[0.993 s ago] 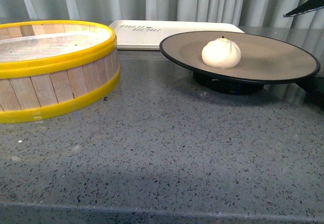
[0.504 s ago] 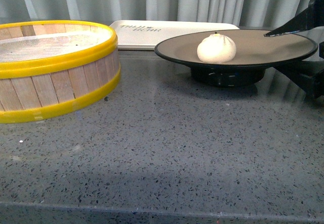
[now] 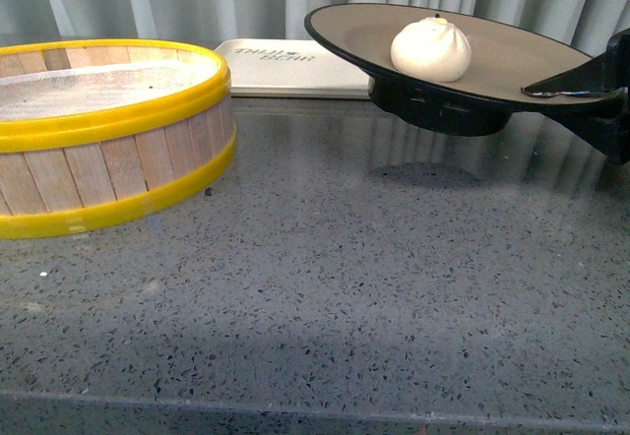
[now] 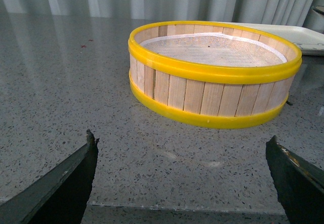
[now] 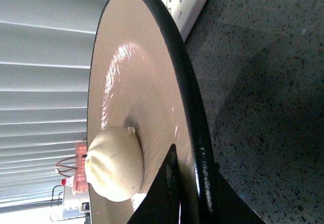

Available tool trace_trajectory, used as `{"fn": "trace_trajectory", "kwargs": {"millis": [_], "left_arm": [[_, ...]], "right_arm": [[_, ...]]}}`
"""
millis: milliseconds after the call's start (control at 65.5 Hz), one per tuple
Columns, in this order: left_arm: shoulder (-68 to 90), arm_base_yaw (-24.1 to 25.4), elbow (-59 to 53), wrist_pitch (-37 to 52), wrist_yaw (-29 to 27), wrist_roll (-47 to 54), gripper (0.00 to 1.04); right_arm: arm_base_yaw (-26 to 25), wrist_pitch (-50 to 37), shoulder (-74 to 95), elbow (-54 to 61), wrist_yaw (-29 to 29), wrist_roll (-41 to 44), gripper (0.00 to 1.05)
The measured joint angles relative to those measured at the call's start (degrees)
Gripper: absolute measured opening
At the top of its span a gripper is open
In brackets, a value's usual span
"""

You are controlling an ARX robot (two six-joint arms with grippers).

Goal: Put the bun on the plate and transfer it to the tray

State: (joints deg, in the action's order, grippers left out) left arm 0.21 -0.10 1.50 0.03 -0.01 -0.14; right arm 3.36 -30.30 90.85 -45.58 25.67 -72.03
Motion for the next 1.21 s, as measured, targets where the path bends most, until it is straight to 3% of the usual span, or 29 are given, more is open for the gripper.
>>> {"fn": "trace_trajectory", "kwargs": {"millis": [260,550,871,1207], "left_arm": [[0.0,0.0,0.0,0.0,0.0,0.0,0.98],[0.0,0.0,0.0,0.0,0.0,0.0,0.98],[0.0,0.0,0.0,0.0,0.0,0.0,0.98],[0.0,0.0,0.0,0.0,0.0,0.0,0.98]], "right_arm": [[-4.9,2.1,1.8,-4.3,1.0,1.2,0.03],[-9.3,11.6,12.5,-21.7,1.7,2.9,0.03],[-7.3,22.4,25.7,-45.7,2.4,4.2,0.03],[-3.0,32.6,35.1,-63.0,1.4,5.5,0.03]]}}
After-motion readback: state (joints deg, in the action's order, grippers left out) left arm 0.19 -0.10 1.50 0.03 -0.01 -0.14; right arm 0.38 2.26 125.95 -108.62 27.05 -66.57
